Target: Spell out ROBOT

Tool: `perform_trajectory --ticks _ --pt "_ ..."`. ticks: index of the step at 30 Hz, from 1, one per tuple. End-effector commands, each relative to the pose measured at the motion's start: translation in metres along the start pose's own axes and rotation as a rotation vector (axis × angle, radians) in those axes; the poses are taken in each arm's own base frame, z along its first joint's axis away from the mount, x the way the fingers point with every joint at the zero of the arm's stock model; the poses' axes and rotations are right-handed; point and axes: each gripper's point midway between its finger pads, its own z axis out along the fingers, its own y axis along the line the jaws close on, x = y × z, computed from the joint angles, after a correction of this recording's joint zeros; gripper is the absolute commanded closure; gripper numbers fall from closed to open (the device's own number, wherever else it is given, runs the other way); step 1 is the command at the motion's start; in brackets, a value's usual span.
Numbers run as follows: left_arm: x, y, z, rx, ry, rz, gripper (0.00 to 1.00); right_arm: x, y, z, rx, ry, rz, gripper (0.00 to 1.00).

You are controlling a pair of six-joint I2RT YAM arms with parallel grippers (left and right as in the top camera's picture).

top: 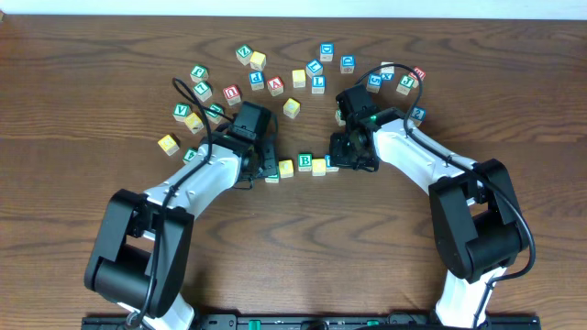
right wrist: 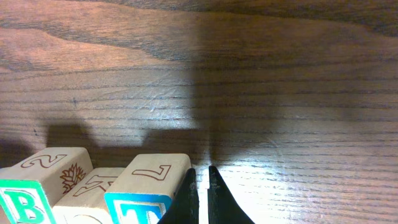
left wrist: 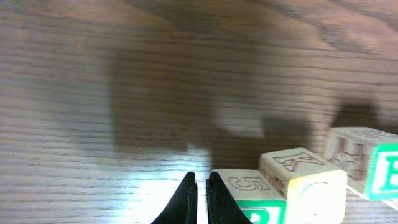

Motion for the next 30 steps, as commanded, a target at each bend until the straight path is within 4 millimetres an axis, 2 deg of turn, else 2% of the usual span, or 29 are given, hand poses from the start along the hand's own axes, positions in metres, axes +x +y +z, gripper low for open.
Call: perform_trajectory --ticks 1,10,16,21,30 --pt "-0.01 -0.012 -0.001 0.016 -0.024 0.028 0.92 0.004 0.003 0.002 -0.005 0.01 -0.006 0.98" --pt "-0.01 -0.01 -0.001 0.009 -0.022 0.026 0.93 0.004 0.003 0.002 -0.006 0.01 -0.006 0.98" --pt "0.003 0.001 -0.002 -0.019 0.043 0.016 0.92 0.004 0.002 0.002 -0.005 0.011 -0.007 0.98" --pt "0.011 -0.013 -0.003 0.063 0.082 0.086 0.93 0.004 0.002 0.002 -0.004 0.01 -0.007 0.98" --pt "0.014 -0.025 -0.003 0.079 0.075 0.158 0.93 0.004 0.002 0.002 -0.004 0.011 -0.007 0.98"
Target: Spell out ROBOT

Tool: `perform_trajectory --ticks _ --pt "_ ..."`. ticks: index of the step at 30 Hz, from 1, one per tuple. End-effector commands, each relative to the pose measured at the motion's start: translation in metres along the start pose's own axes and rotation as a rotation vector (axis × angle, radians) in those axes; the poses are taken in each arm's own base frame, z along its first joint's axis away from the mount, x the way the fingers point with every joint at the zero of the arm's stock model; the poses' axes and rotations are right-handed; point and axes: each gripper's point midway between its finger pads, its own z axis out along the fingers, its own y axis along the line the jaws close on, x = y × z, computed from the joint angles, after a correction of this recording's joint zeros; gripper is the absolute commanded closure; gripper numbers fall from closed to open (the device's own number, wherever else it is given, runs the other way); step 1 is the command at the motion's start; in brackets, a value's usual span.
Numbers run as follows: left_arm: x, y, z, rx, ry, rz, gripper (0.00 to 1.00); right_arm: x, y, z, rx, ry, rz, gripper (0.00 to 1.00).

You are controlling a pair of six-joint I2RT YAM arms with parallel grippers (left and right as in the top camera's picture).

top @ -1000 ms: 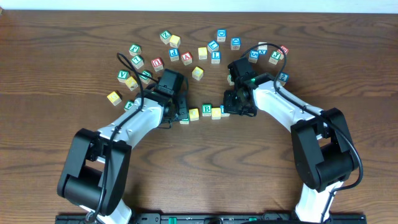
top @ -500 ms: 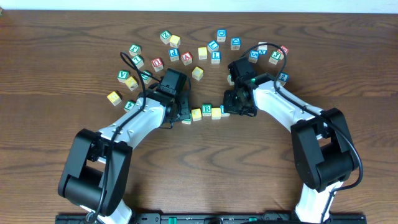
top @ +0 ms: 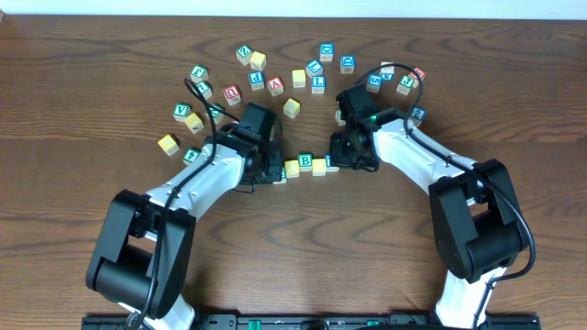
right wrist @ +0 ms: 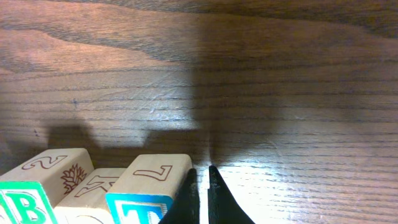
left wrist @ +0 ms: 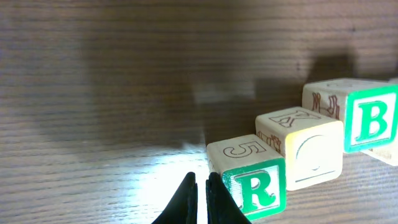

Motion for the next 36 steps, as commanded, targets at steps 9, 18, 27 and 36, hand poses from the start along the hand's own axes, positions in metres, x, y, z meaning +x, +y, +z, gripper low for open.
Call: perform_trajectory --ticks 9,18,27,36 --pt "-0.016 -0.007 0.0 0.011 -0.047 0.045 0.93 0.005 0.001 0.002 -0.002 0.015 -0.044 0.97" --pt "-0.031 0.013 -0.003 -0.004 -0.084 -0.005 0.92 -0.002 -0.007 -0.001 -0.008 0.015 -0.027 0.94" --pt "-0.036 0.022 -0.007 -0.034 -0.099 0.005 0.93 -0.014 -0.004 -0.013 -0.019 -0.015 -0.042 0.92" --pt "-0.068 0.05 -0.081 -0.05 -0.179 -0.101 0.93 -0.051 0.03 -0.075 -0.092 -0.115 -0.12 0.86"
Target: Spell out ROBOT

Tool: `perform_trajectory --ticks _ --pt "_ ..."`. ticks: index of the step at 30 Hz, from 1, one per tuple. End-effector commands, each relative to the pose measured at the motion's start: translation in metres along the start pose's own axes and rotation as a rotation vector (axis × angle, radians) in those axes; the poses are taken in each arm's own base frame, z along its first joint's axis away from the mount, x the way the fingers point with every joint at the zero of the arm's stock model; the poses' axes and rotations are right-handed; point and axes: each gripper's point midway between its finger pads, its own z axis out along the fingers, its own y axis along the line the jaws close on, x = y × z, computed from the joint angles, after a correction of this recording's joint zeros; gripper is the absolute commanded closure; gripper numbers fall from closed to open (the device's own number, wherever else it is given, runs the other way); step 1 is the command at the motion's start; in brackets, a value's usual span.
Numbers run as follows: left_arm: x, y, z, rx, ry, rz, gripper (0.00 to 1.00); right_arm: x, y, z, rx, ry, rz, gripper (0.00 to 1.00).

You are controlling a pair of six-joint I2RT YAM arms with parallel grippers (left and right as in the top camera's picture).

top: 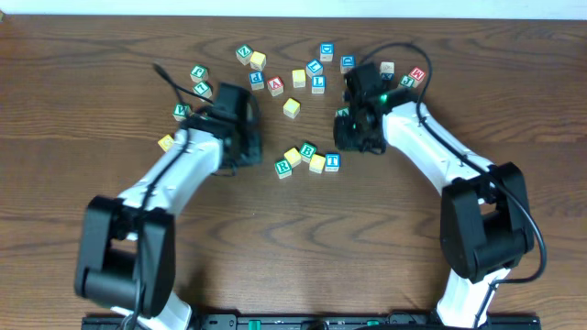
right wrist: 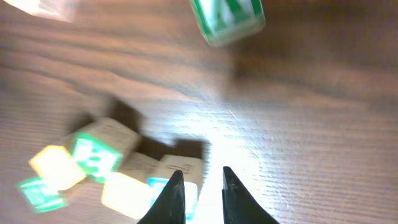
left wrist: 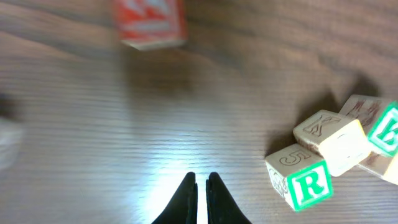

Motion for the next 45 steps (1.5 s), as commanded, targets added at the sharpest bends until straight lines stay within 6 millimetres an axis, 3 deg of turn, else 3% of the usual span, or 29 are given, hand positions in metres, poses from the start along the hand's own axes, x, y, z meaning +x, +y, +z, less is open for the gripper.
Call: perform_trajectory --ticks 1,5,9,16,25,45 --pt "-0.032 0.01 -0.046 0.007 -0.124 -0.026 0.92 -0.016 0.026 -0.028 -0.079 -0.066 -0.057 0.87" --pt "-0.038 0.034 -0.059 -0.011 -0.148 -0.085 0.92 0.0 0.049 -0.018 -0.107 -0.024 -0.065 0.93" --pt "-0.038 0.062 -0.06 -0.042 -0.134 -0.155 0.92 0.026 0.067 0.005 -0.099 0.041 -0.065 0.99" --pt "-0.038 0.092 -0.063 -0.069 -0.136 -0.23 0.92 0.05 0.083 0.035 -0.078 0.101 -0.09 0.99" --pt "-0.036 0.094 -0.059 -0.073 -0.124 -0.235 0.92 0.057 0.073 0.053 -0.016 0.127 -0.052 0.99" --pt "-0.036 0.094 -0.058 -0.073 -0.124 -0.235 0.92 0.054 0.044 0.051 0.077 0.136 -0.004 0.99"
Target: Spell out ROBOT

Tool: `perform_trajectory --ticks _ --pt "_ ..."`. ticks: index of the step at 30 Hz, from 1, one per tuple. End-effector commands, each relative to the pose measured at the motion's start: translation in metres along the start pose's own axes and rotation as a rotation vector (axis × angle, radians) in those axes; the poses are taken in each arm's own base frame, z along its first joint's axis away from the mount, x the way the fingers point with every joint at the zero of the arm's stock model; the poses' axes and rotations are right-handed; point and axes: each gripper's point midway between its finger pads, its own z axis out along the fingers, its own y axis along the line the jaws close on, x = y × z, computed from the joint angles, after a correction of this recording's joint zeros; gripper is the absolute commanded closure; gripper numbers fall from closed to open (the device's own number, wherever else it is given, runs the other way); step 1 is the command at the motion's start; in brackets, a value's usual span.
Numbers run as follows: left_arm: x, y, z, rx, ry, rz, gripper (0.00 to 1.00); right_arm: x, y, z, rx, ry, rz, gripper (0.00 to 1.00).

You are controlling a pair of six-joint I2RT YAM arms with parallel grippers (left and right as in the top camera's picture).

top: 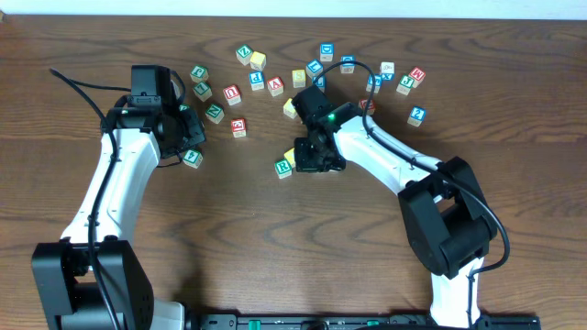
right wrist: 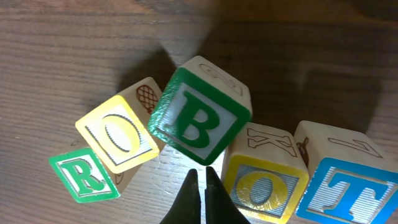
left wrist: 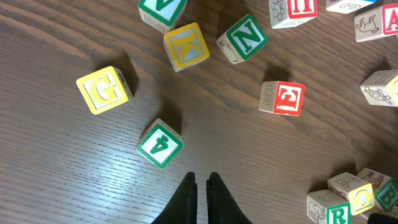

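Note:
Five letter blocks lie in a crooked row. In the right wrist view they read green R [right wrist: 83,178], yellow O [right wrist: 118,134], green B [right wrist: 199,118], tilted and set back from the line, a second yellow O [right wrist: 265,186] and blue T [right wrist: 348,194]. My right gripper [right wrist: 200,177] is shut, its tips just in front of the B, between the two O blocks. From overhead the right gripper [top: 310,158] covers most of the row; only the R [top: 283,167] shows. My left gripper [left wrist: 200,180] is shut and holds nothing, off to the left [top: 188,137].
Near the left gripper lie a yellow G [left wrist: 104,90], green 4 [left wrist: 160,144], yellow K [left wrist: 186,45], green N [left wrist: 244,39] and a red block [left wrist: 282,98]. Several more loose blocks [top: 275,84] are scattered along the back of the wooden table [top: 275,257].
My left gripper has moved away to the left, among the loose blocks. My right gripper, slightly open to the right of the row, is now shut with its tips at the B.
Both grippers stood shut at the two ends of a nearly straight R-O-B-O-T row. Then the left one had closed up against the R. Then both arms were off the row, which lay crooked. Now the right is at the B and the left is far off.

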Motion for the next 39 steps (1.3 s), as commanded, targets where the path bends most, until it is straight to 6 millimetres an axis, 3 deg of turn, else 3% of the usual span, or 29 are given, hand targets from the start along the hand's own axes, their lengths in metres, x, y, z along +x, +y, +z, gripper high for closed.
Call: perform_trajectory --ticks 1,10,17,21,27,33,39 --pt "0.0 0.004 0.004 -0.017 0.006 0.014 0.92 -0.003 -0.021 0.005 0.068 0.0 0.038 0.99" --pt "0.0 0.004 0.004 -0.017 0.005 0.014 0.92 -0.011 -0.027 -0.003 0.067 -0.02 0.01 0.99" --pt "-0.002 0.003 0.004 -0.015 0.0 0.014 0.92 -0.042 -0.012 -0.03 0.013 -0.112 -0.031 0.98" --pt "-0.002 0.003 0.004 -0.014 -0.002 0.014 0.92 -0.062 -0.003 -0.034 -0.022 -0.193 -0.031 0.95" --pt "-0.002 0.003 0.004 -0.014 -0.003 0.014 0.92 -0.08 0.015 -0.027 -0.068 -0.271 -0.056 0.94" --pt "-0.002 0.003 0.004 -0.014 -0.002 0.015 0.92 -0.077 0.026 -0.005 -0.07 -0.259 -0.092 0.94" --pt "-0.002 0.003 0.004 -0.014 -0.002 0.014 0.92 -0.073 0.027 -0.002 -0.067 -0.245 -0.097 0.98"
